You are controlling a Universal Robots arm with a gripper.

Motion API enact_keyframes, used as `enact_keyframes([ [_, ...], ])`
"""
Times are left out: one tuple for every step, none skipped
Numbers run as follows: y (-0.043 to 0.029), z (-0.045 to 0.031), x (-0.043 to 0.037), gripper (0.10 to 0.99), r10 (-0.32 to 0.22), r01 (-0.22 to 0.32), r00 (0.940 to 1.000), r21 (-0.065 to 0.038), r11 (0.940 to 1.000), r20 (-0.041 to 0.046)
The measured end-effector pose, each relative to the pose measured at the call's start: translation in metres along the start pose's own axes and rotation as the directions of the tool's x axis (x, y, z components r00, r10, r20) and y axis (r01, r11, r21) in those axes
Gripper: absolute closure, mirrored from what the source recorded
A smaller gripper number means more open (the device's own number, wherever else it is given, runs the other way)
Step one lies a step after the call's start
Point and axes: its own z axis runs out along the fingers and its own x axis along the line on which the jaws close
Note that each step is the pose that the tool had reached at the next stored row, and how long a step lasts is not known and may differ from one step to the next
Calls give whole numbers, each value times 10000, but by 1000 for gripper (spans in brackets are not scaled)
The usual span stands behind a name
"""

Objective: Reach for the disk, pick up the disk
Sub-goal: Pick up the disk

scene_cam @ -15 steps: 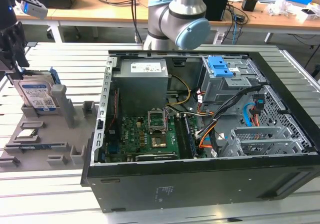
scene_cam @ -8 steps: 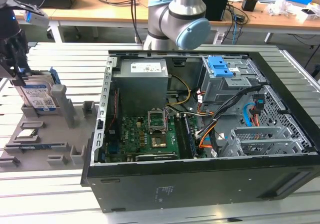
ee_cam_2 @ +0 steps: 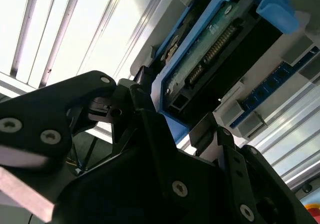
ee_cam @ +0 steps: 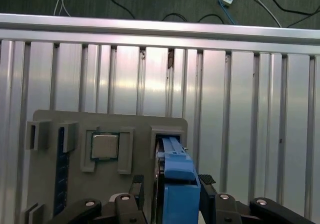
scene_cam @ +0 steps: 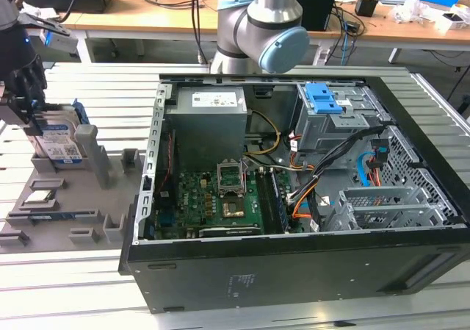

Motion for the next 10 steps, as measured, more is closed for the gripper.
enact_keyframes([
  [-2,9,0,541,-20,20,10000,1,10000,0],
  [-2,20,0,541,-24,24,10000,0,10000,-1],
  [-4,44,0,541,-27,27,10000,0,10000,-1],
  [-4,69,0,541,-28,28,10000,0,10000,-1],
  [-4,70,0,541,-29,29,10000,-2,10000,-2],
  [-4,70,0,541,-29,29,10000,-2,10000,-2],
  [-4,70,0,541,-28,28,10000,-2,10000,-2],
  [-4,71,0,541,-29,29,10000,0,10000,-2],
  [-4,71,0,561,-28,28,10000,0,10000,-1],
  [-4,71,0,561,-29,29,10000,-1,10000,-1],
])
